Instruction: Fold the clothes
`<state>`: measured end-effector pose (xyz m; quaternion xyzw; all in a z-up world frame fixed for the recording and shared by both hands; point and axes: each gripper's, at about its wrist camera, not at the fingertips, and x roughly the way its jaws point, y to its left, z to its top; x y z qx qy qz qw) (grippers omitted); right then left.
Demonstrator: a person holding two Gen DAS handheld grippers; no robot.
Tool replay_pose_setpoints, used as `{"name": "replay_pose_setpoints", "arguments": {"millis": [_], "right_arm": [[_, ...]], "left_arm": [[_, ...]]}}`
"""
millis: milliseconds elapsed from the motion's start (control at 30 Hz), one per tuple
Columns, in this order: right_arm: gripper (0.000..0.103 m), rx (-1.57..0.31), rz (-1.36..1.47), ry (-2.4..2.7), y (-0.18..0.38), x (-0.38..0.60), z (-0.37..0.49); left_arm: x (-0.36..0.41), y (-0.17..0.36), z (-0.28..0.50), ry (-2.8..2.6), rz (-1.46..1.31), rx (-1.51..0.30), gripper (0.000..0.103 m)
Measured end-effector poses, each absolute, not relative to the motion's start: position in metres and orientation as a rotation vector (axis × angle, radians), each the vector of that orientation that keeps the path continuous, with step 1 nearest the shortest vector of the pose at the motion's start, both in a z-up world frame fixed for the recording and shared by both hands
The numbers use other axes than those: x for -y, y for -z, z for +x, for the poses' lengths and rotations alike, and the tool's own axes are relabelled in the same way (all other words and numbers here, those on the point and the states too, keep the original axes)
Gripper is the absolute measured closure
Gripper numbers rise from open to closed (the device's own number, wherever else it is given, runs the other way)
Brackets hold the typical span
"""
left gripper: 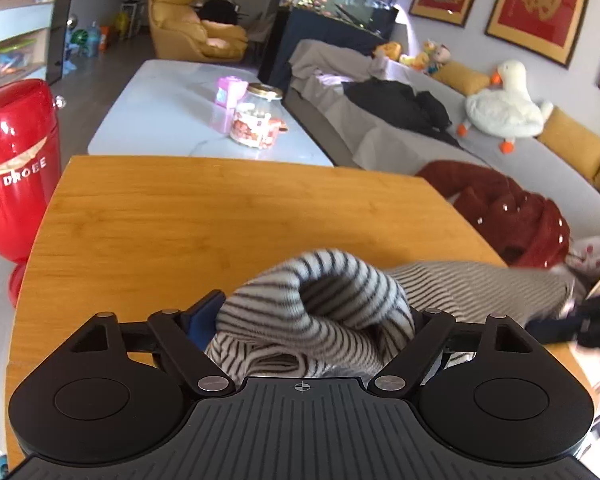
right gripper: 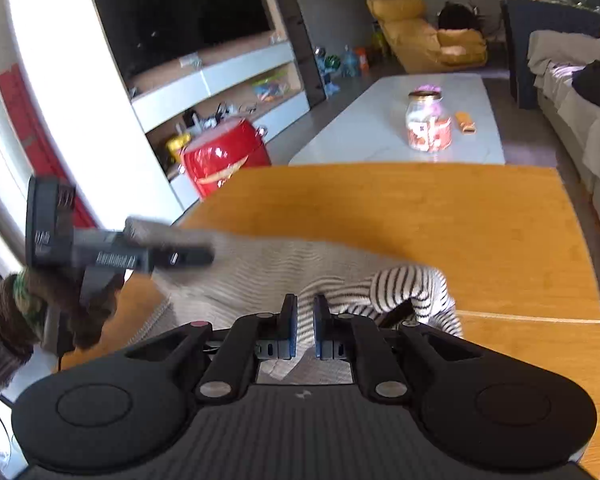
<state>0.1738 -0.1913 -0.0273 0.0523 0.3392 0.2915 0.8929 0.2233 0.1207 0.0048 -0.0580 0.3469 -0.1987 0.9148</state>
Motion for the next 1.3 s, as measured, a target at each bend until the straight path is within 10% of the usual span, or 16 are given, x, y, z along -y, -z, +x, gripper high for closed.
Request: {"name": "replay_pose_setpoints", "arguments": {"millis": [67, 167, 567, 767, 1000, 1300], "right_arm": [[0.091, -0.674, 0.145, -0.557, 0.019, 0.204, 0.179], [0.048, -0.638, 0.195, -0.471, 0.016, 0.222, 0.184], [0.041, -0.835, 0.280, -0.456, 0.060, 0.237, 0.207], [0.044, -0.847, 0.206, -0.510, 0.075, 0.215, 0.185], [0.069, -0.809, 0.175, -0.515, 0.081, 0.203, 0.207], [0.085, -0.671, 0.276, -0.517, 0.035, 0.217, 0.247]], "left_arm": [[-0.116, -0.004, 0.205, 0.454, -0.052, -0.736, 0.011], [-0.111, -0.002, 0.182, 0.493, 0.054, -0.773, 0.008], [-0.171, -0.003, 0.180, 0.501, -0.411, -0.884, 0.005], [-0.149, 0.024, 0.191, 0.568, -0.473, -0.959, 0.006], [-0.146, 0.035, 0.224, 0.539, -0.547, -0.939, 0.046], [-0.157, -0.017, 0.267, 0.497, -0.533, -0.774, 0.061]]}}
